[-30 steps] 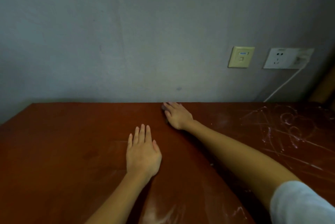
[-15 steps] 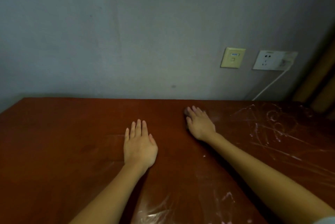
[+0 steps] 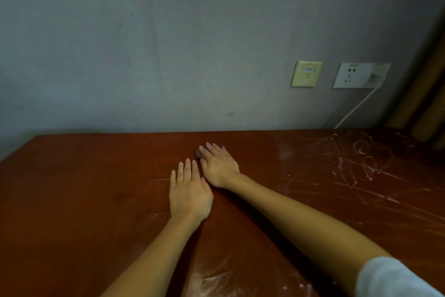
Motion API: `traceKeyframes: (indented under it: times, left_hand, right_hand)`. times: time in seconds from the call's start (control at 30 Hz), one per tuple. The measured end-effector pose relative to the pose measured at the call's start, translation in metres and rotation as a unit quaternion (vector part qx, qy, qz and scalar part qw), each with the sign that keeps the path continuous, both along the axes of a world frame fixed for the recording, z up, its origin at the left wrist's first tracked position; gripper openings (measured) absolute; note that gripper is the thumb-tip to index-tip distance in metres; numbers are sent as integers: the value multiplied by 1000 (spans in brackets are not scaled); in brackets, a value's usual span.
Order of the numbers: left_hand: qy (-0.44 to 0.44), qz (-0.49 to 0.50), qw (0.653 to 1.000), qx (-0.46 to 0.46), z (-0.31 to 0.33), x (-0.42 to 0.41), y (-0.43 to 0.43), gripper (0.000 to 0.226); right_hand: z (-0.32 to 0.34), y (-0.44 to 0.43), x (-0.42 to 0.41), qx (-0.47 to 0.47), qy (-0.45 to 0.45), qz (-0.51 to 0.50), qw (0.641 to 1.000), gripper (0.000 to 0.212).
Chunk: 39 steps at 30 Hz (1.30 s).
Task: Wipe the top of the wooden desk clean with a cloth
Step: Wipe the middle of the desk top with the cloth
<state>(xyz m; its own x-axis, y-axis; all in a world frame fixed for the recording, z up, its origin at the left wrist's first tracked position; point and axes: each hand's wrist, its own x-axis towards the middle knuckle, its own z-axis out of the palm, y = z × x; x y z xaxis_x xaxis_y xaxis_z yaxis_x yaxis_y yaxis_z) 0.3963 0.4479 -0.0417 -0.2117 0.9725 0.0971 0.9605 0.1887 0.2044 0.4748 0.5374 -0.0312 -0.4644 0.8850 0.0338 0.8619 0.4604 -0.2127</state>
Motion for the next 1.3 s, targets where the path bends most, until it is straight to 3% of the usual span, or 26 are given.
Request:
traceKeyframes:
  times: [0.3, 0.53, 0.9, 1.13, 1.3]
  left_hand:
    - [-12, -6, 1000, -7, 0, -3, 0, 57]
    - [-15, -11, 1000, -11, 0, -3, -1, 58]
    - [-34, -32, 999, 15, 5, -1, -26, 54]
    - [-41, -48, 997, 42, -3, -9, -60, 52]
    - [-37, -53, 997, 36, -6, -15, -75, 52]
  right_hand:
    - [5, 53, 61, -5, 9, -84, 996, 51]
    - [2, 12, 121, 10, -18, -140, 990, 53]
    - [-5, -117, 69, 35, -17, -65, 997, 54]
    - [-2, -76, 29, 1, -15, -43, 999, 53]
    - [8, -43, 45, -21, -27, -69, 997, 53]
